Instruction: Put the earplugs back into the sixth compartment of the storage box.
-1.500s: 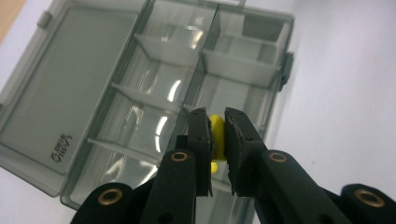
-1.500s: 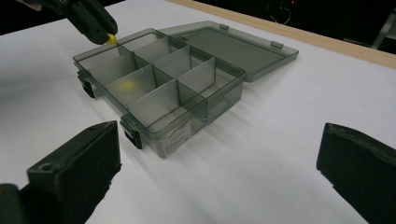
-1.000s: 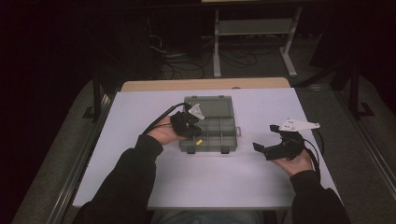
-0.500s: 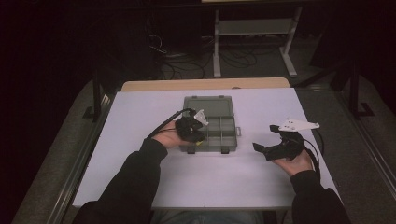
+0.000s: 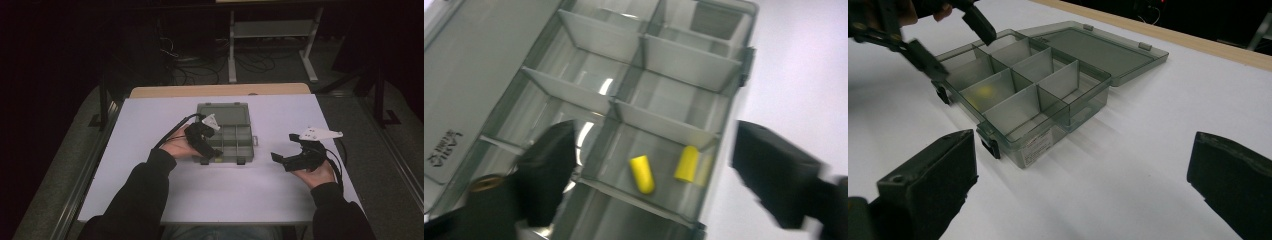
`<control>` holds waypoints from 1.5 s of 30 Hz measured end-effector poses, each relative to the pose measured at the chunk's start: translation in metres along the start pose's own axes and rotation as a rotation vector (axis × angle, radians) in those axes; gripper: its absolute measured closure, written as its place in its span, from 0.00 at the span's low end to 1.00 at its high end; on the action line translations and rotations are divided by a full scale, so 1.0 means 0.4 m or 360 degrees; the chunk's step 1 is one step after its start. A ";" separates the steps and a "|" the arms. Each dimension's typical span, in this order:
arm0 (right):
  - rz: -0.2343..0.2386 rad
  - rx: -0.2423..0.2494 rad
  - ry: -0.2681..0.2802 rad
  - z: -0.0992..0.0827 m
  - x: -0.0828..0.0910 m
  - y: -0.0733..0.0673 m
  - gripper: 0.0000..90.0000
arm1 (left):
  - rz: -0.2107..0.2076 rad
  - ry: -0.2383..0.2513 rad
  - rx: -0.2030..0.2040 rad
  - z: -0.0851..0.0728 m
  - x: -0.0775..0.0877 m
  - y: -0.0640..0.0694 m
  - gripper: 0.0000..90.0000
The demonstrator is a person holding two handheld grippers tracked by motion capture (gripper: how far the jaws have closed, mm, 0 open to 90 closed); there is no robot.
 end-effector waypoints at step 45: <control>-0.0007 -0.0010 -0.0013 -0.003 -0.002 -0.002 0.00 | 0.0214 0.0617 0.0208 -0.237 0.220 0.023 0.00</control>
Point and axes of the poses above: each handheld gripper's, and its own axes: x roughly backward along the jaws, z roughly out of its top, y roughly to its right, the point moved 2 cm from there along -x, roughly forward along the jaws, and after that the axes turned 3 degrees about -z, right-handed, at the moved point
